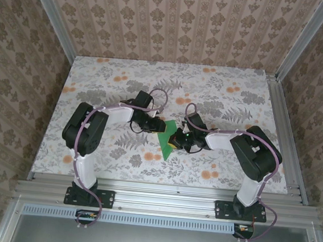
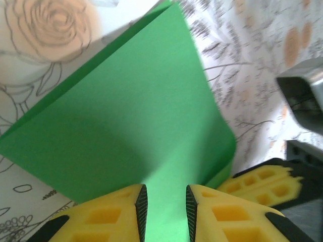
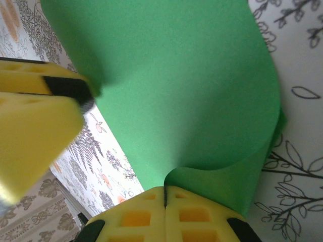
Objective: Fold a paper plane with a square sheet of paper (pick it up from the middle)
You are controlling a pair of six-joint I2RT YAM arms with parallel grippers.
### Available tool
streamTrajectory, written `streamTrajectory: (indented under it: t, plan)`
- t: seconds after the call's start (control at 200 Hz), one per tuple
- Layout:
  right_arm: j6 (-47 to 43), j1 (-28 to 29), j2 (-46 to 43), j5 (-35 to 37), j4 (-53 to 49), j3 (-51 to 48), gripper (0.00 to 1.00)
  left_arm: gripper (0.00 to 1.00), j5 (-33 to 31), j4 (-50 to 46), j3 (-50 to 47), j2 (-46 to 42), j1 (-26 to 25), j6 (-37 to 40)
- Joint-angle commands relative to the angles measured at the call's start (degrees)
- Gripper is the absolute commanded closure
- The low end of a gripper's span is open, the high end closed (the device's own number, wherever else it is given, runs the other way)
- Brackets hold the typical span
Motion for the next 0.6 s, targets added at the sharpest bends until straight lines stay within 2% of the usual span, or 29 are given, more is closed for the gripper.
streamTrajectory:
  t: [0.0, 0.595]
  plan:
    - [-0.2, 0.3, -0.2, 0.0, -1.9, 1.5, 0.97, 0.71, 1.3, -1.6, 0.1, 1.3, -0.2, 2.0]
    - [-1.4, 0.4, 1.7, 1.1, -4.8, 4.0, 0.95, 0.71, 1.2, -0.5, -1.8, 2.0, -0.2, 1.9]
